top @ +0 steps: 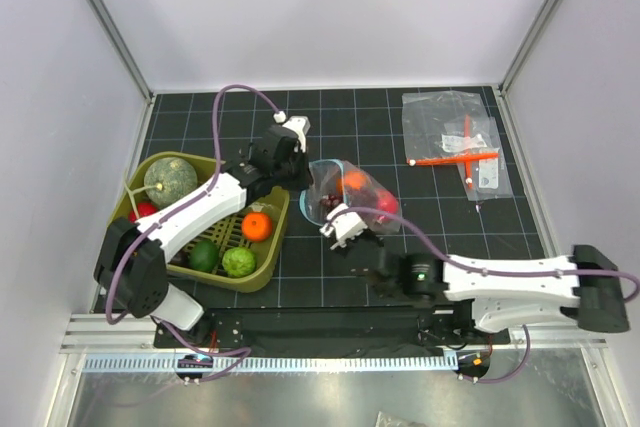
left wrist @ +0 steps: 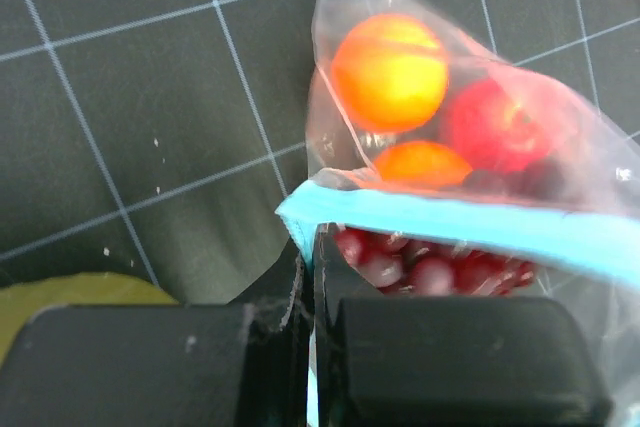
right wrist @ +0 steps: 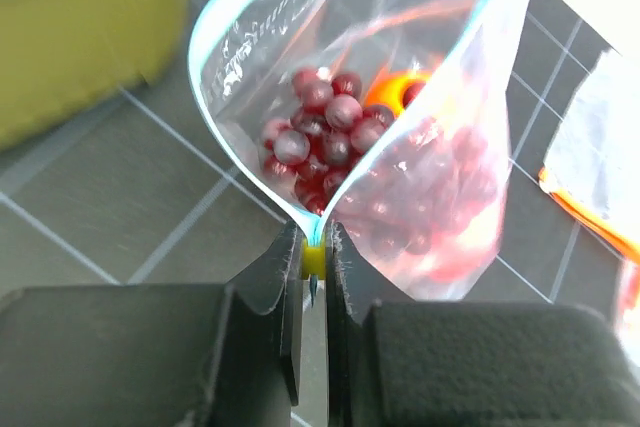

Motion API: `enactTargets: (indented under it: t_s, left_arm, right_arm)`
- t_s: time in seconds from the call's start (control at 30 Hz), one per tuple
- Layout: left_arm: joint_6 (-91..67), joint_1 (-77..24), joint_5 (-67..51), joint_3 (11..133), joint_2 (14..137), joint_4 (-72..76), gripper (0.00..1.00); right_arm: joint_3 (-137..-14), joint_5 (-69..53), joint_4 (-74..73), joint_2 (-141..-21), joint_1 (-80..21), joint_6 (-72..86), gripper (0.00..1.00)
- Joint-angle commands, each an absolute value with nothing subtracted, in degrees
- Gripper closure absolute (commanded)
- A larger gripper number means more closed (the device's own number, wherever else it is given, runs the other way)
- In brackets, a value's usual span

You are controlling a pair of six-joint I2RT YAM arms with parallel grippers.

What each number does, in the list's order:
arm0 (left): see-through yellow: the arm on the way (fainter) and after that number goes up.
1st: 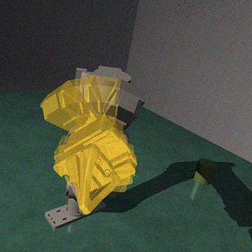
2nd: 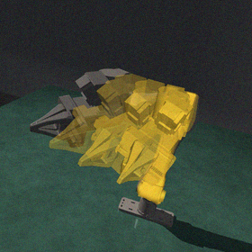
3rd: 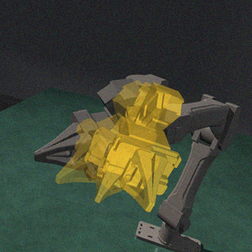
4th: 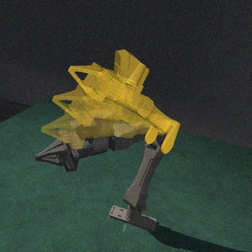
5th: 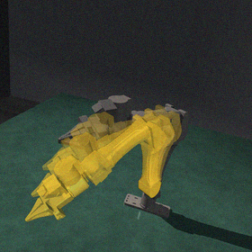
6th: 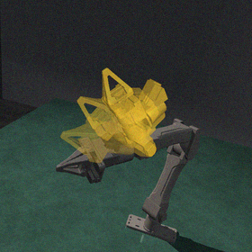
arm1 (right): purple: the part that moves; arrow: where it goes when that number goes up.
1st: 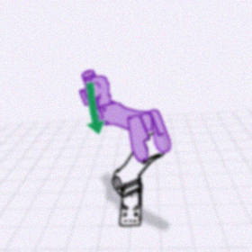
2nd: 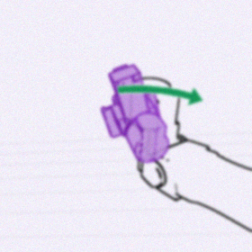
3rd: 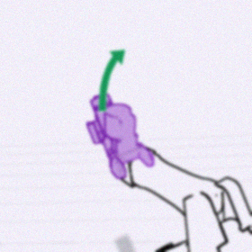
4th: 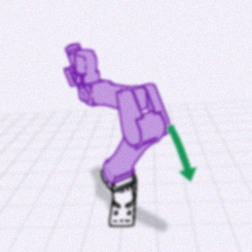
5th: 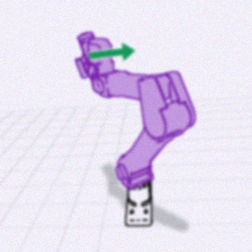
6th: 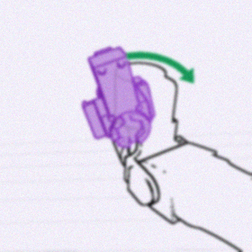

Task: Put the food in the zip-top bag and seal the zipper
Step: Adjust the zipper food storage bag at the center of the board.

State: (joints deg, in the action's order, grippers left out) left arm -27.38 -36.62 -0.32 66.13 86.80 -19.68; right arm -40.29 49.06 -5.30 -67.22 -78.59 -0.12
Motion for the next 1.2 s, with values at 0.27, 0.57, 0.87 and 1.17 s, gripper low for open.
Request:
enactTargets:
  t_s: [0.27,0.57,0.87,1.17]
  left_arm:
    - [-27.2,-38.8,11.3,80.3,76.3,-36.3,0.97]
    - [-22.8,-46.5,24.7,75.7,68.5,-33.9,0.31]
    - [-6.9,-53.6,8.2,60.2,56.7,-14.0,0.1]
    - [5.2,-59.1,-4.6,51.1,51.6,-4.6,0.16]
  right_arm:
    - [-54.0,36.5,-29.2,-53.5,-78.8,15.4,0.99]
    - [-57.5,30.3,-35.6,-51.2,-78.8,18.2,0.99]
    - [-50.2,28.4,-33.3,-43.2,-78.9,15.8,0.99]
    - [-51.2,28.9,-33.8,-43.8,-78.8,16.7,0.99]
